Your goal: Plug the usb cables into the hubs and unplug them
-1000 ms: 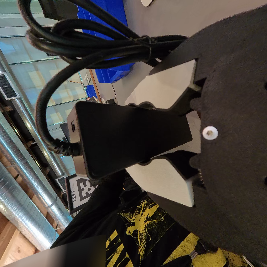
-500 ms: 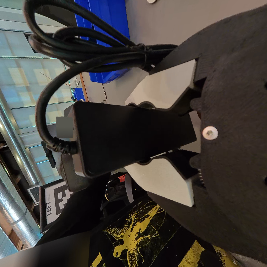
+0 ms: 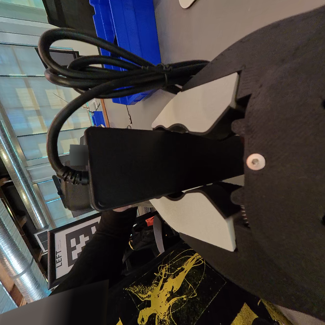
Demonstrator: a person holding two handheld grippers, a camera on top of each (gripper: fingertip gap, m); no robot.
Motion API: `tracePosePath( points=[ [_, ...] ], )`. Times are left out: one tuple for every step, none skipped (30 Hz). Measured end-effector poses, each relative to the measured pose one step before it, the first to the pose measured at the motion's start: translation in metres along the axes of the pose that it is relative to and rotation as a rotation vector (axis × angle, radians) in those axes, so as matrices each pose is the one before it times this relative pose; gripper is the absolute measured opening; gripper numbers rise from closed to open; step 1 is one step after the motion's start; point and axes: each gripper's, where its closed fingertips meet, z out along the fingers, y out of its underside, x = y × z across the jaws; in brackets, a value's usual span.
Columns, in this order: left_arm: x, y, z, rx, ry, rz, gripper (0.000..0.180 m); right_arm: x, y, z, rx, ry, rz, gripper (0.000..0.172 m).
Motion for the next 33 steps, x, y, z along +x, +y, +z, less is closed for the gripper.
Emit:
tracePosePath(
  points=[
    [-0.00112, -0.00437, -0.00593, 0.0173, -0.003, -0.0032, 0.015, -0.0008, -0.00072, -0.00149, 0.0034, -0.008, 0.0028, 0.065],
    [-0.00083, -0.00493, -0.00663, 0.0164, -0.0024, -0.0019, 0.015, -0.00053, -0.00106, -0.00137, 0.0046, -0.0043, -0.001, 0.065],
    [-0.00098, -0.00517, -0.00666, 0.0156, -0.0019, -0.0019, 0.015, -0.00083, -0.00097, -0.00105, 0.0041, -0.0037, -0.006, 0.064],
    [-0.00141, -0.00438, -0.00656, 0.0081, -0.0052, 0.0019, 0.015, -0.00177, -0.00054, -0.00032, 0.0002, -0.007, -0.009, 0.064],
    [-0.00082, -0.00418, -0.00598, 0.0068, -0.003, 0.0037, 0.015, -0.00155, 0.00009, 0.00047, -0.0048, -0.0051, -0.0097, 0.064],
    [0.00086, -0.00449, -0.005, 0.0085, 0.0054, 0.0011, 0.015, -0.00125, 0.00081, 0.00098, -0.0097, 0.0004, -0.014, 0.065],
    [0.00139, -0.00441, -0.00377, 0.0084, 0.0035, 0.0042, 0.015, -0.0011, 0.00148, 0.00153, -0.0141, 0.0032, -0.0194, 0.065],
    [0.0019, -0.00283, -0.00237, -0.0026, -0.0005, 0.0132, 0.015, -0.0013, 0.00131, 0.00165, -0.0132, 0.0021, -0.0203, 0.065],
    [0.00222, -0.00211, -0.00156, -0.0065, -0.0026, 0.0182, 0.015, -0.00163, 0.00079, 0.00176, -0.0086, -0.0004, -0.0192, 0.065],
    [0.00222, -0.00238, -0.00153, -0.0033, -0.0026, 0.014, 0.015, -0.00191, 0.00076, 0.00184, -0.0075, -0.0026, -0.0173, 0.065],
    [0.00253, -0.00174, -0.00142, -0.0038, 0.0014, 0.0137, 0.015, -0.00186, 0.00132, 0.00188, -0.0119, -0.0044, -0.0122, 0.065],
    [0.00189, -0.00097, -0.0013, -0.0074, -0.0021, 0.0167, 0.015, -0.00137, 0.00187, 0.0019, -0.0161, -0.0027, -0.008, 0.065],
    [0.00007, -0.00099, -0.00196, -0.0041, -0.0117, 0.0162, 0.015, -0.0005, 0.00205, 0.00163, -0.0161, 0.0023, -0.0069, 0.065],
    [0.00098, -0.00155, -0.00231, -0.0008, -0.0001, 0.0052, 0.015, 0.00003, 0.00174, 0.0012, -0.0132, 0.0045, -0.0051, 0.065],
    [0.001, -0.00125, -0.00216, 0.0007, 0.0006, 0.0069, 0.015, -0.00002, 0.00106, 0.00054, -0.0081, 0.0024, -0.0021, 0.065],
    [0.00032, -0.00026, -0.00164, -0.0074, -0.0035, 0.0085, 0.015, 0.00039, 0.00067, 0.00029, -0.0062, 0.0044, -0.0031, 0.065],
    [-0.00045, -0.00041, -0.00089, -0.0054, -0.0082, 0.0062, 0.015, 0.00064, 0.00066, 0.00074, -0.0088, 0.0081, -0.0055, 0.065],
    [0.00042, 0.0006, -0.00046, -0.0097, -0.0007, 0.0022, 0.015, 0.00007, 0.00056, 0.00079, -0.0087, 0.0053, -0.0057, 0.065],
    [-0.0002, 0.00056, -0.00069, -0.0061, -0.0048, 0.0087, 0.015, 0.00026, 0.00097, 0.00063, -0.0121, 0.0069, -0.006, 0.065],
    [-0.00118, -0.00004, -0.00159, -0.0046, -0.0075, 0.0031, 0.015, 0.00121, 0.00208, 0.00056, -0.0186, 0.0127, -0.0073, 0.064],
    [-0.00092, -0.00058, -0.00203, -0.0009, -0.0016, -0.0001, 0.015, 0.00101, 0.00184, 0.00042, -0.0147, 0.0113, -0.0068, 0.065],
    [-0.00012, -0.00068, -0.00158, 0.0017, -0.0005, 0.0037, 0.015, 0.0005, 0.00066, 0.00018, -0.0051, 0.0046, -0.0022, 0.064],
    [0.0004, 0.00019, -0.00094, -0.0059, -0.0018, 0.0096, 0.015, 0.00051, 0.00024, 0.00031, -0.0028, 0.0039, -0.0007, 0.064],
    [0.00009, 0.00027, -0.00071, -0.0037, 0.0005, 0.0029, 0.015, 0.00069, 0.00062, 0.00051, -0.0049, 0.0062, -0.0021, 0.064],
    [-0.00019, 0.00082, -0.00005, -0.0045, 0.0032, -0.006, 0.015, 0.0007, 0.00088, 0.00061, -0.0062, 0.0066, -0.0023, 0.064],
    [0.00031, 0.00095, 0.0008, -0.0022, 0.006, -0.004, 0.015, 0.00083, 0.00107, 0.00055, -0.0063, 0.0064, -0.0027, 0.064],
    [-0.0003, 0.00066, 0.00021, -0.0007, -0.0027, 0.0017, 0.015, 0.00066, 0.00097, 0.00032, -0.0054, 0.0047, -0.0021, 0.064],
    [0.00072, -0.00022, -0.00102, 0.0016, 0.0044, 0.0021, 0.015, 0.00032, 0.00082, 0.00019, -0.0034, 0.0021, -0.0008, 0.064],
    [0.00094, -0.00089, -0.00121, 0.0033, 0.0054, 0.0018, 0.015, 0.00003, 0.00011, 0.00018, 0.0013, -0.0009, 0.0009, 0.064],
    [-0.00175, 0.00042, 0.00066, -0.0071, -0.0194, 0.0093, 0.015, 0.00026, -0.00033, 0.00008, 0.004, 0.0007, 0.0017, 0.064],
    [0.0003, 0.00206, 0.00284, -0.0171, -0.0065, 0.0044, 0.015, 0.00004, 0.00047, 0.00044, -0.0024, 0.0005, -0.0008, 0.064],
    [0.00209, 0.00216, 0.00316, -0.0127, 0.0104, -0.0018, 0.015, -0.0008, 0.00176, 0.00079, -0.0109, -0.002, -0.0066, 0.064],
    [0.00001, 0.00162, 0.00115, -0.0057, 0.0012, -0.0002, 0.015, -0.00041, 0.00188, 0.00079, -0.0095, 0.0019, -0.0057, 0.064]
  ],
)
